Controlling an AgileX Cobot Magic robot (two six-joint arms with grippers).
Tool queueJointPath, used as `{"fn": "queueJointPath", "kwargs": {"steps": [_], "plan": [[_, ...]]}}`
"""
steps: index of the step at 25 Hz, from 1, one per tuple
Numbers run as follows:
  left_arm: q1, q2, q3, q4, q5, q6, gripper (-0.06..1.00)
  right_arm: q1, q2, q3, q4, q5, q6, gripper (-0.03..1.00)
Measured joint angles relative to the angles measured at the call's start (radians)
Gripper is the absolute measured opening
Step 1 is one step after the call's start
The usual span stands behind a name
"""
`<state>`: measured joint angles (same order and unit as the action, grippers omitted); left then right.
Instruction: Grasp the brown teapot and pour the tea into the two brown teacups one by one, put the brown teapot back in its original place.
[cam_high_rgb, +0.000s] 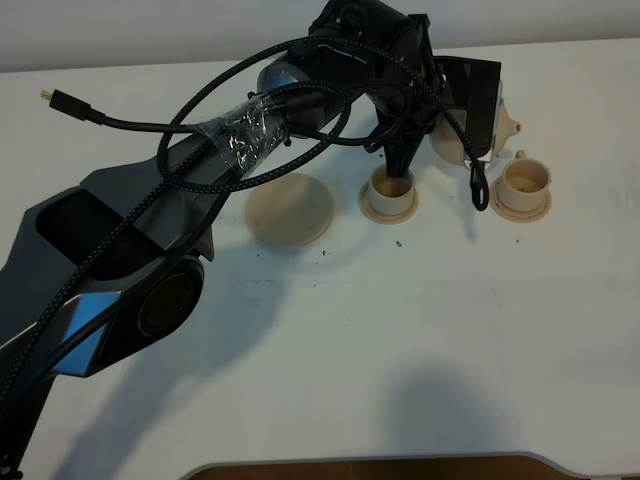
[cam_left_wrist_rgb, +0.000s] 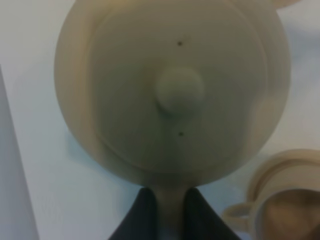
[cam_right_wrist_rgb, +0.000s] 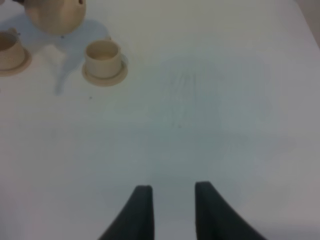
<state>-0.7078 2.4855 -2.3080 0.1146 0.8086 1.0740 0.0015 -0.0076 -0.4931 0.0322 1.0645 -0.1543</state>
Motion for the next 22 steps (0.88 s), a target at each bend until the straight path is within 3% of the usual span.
{"fn": "queueJointPath", "kwargs": {"steps": [9,22], "plan": [[-0.02,0.025,-0.001,0.079,-0.081,0.043,0.11,0.0,0.0,0.0,0.0,0.0,0.001,0.23],[-0.033,0.05,-0.001,0.128,-0.101,0.111,0.11,0.0,0.0,0.0,0.0,0.0,0.001,0.23]]}}
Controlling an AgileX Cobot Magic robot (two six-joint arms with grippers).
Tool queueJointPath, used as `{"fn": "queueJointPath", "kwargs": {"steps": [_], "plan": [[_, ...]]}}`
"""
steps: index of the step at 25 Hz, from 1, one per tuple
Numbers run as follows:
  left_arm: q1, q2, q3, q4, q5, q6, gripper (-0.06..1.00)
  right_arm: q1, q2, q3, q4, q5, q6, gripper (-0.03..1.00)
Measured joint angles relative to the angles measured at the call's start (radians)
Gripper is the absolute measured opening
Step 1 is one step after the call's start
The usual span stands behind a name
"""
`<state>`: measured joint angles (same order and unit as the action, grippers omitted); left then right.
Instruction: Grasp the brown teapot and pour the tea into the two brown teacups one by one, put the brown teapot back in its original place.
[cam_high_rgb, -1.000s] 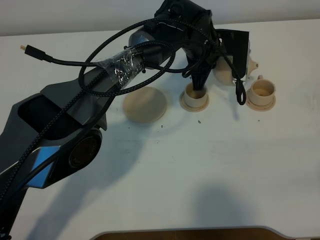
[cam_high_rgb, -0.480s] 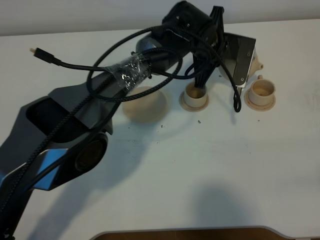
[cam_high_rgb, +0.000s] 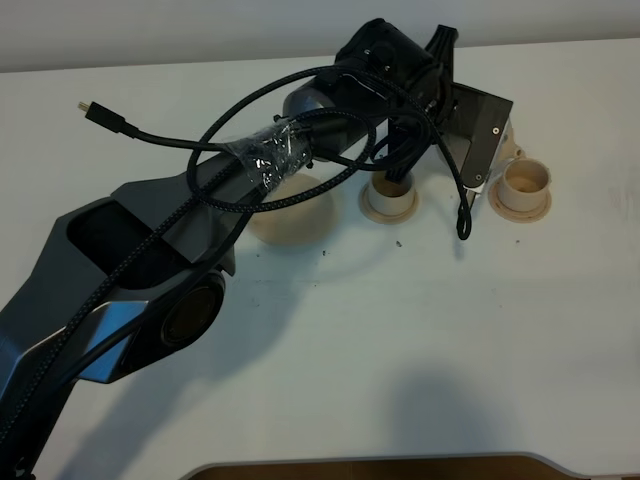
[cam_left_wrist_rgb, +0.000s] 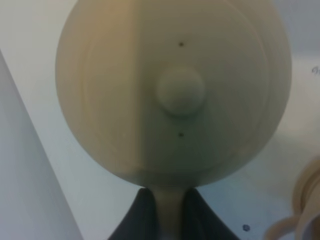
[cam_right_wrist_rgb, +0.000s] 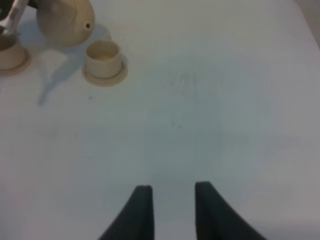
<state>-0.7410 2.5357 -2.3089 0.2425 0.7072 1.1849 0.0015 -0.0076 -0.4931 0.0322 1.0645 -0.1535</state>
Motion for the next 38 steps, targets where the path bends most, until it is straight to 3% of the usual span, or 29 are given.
{"fn": "queueJointPath", "kwargs": {"steps": [10,22,38], "plan": [[-0.021,0.001,0.0,0.108,-0.015,0.008,0.11,0.0,0.0,0.0,0.0,0.0,0.0,0.23],[-0.032,0.001,0.0,0.137,-0.04,0.071,0.11,0.0,0.0,0.0,0.0,0.0,0.0,0.23],[-0.04,0.02,0.0,0.188,-0.108,0.08,0.12,0.0,0.0,0.0,0.0,0.0,0.0,0.23]]}}
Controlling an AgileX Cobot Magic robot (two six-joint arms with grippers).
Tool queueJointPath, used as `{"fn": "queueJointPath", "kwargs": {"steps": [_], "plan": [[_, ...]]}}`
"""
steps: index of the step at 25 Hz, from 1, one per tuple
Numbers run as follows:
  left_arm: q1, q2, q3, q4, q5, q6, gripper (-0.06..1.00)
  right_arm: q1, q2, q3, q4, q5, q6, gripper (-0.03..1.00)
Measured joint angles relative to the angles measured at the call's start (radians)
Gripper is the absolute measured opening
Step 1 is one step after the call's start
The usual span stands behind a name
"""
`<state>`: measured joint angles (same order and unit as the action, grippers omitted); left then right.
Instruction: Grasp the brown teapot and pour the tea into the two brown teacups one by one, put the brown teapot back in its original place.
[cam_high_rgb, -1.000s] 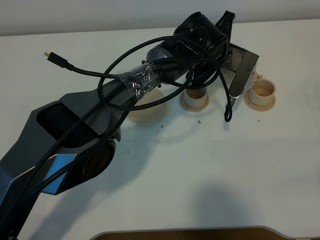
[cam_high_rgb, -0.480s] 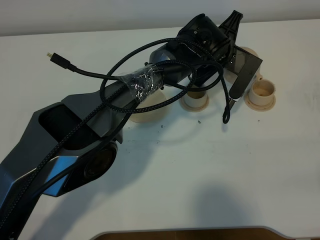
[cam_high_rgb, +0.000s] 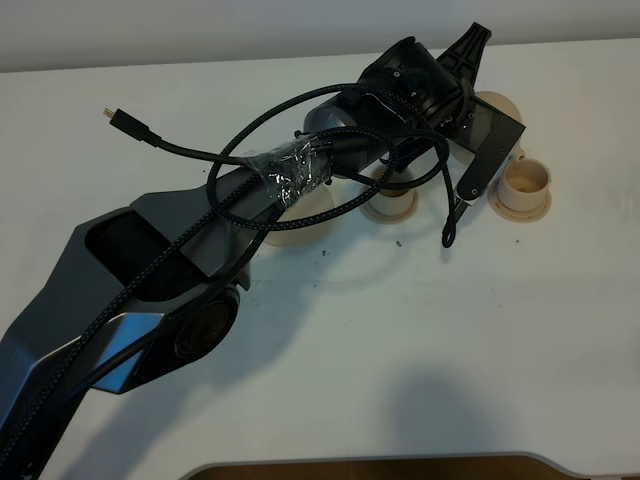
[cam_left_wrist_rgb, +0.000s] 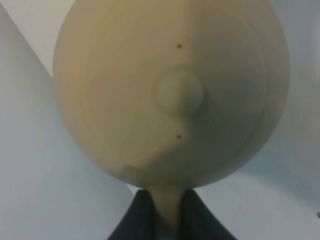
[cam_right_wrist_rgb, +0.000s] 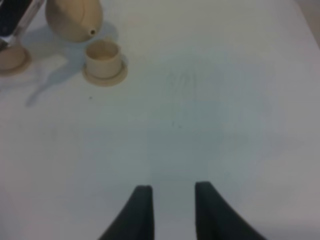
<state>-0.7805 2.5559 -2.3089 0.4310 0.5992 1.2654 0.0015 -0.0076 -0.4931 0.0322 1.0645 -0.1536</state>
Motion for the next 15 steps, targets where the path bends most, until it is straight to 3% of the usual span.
{"fn": "queueJointPath", "kwargs": {"steps": [15], "plan": [[-0.019,0.0,0.0,0.076,-0.044,0.003,0.11,0.0,0.0,0.0,0.0,0.0,-0.001,0.23]]}}
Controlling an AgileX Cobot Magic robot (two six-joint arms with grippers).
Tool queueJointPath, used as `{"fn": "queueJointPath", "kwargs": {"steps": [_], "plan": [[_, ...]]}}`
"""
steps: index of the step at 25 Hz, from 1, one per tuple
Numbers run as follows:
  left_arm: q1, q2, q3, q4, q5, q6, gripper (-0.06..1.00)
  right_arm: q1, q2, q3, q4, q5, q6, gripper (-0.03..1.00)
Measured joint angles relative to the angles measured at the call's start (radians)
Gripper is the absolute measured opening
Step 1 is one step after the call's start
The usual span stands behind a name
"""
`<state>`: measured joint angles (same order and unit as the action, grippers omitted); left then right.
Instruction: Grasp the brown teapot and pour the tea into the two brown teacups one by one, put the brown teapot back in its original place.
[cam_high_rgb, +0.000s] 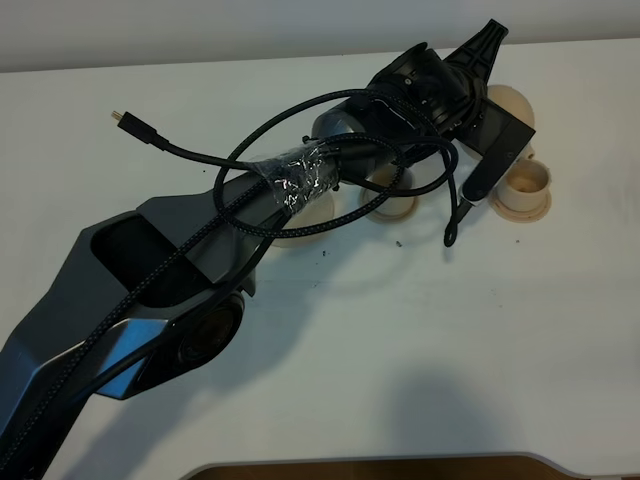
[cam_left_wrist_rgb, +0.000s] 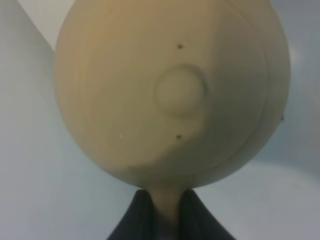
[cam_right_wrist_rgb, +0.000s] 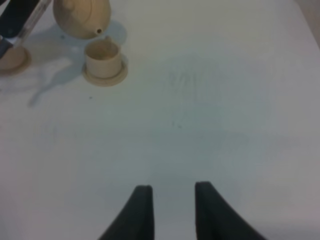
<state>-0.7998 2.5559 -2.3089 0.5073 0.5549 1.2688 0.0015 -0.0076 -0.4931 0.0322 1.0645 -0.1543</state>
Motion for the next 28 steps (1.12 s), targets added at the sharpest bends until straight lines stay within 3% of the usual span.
{"fn": "queueJointPath", "kwargs": {"steps": [6,13,28], "plan": [[-0.003,0.0,0.0,0.021,-0.022,0.005,0.11,0.0,0.0,0.0,0.0,0.0,0.0,0.23],[-0.007,0.011,0.0,0.024,-0.046,0.085,0.11,0.0,0.0,0.0,0.0,0.0,0.0,0.23],[-0.01,0.02,0.0,0.098,-0.117,0.091,0.11,0.0,0.0,0.0,0.0,0.0,0.0,0.23]]}}
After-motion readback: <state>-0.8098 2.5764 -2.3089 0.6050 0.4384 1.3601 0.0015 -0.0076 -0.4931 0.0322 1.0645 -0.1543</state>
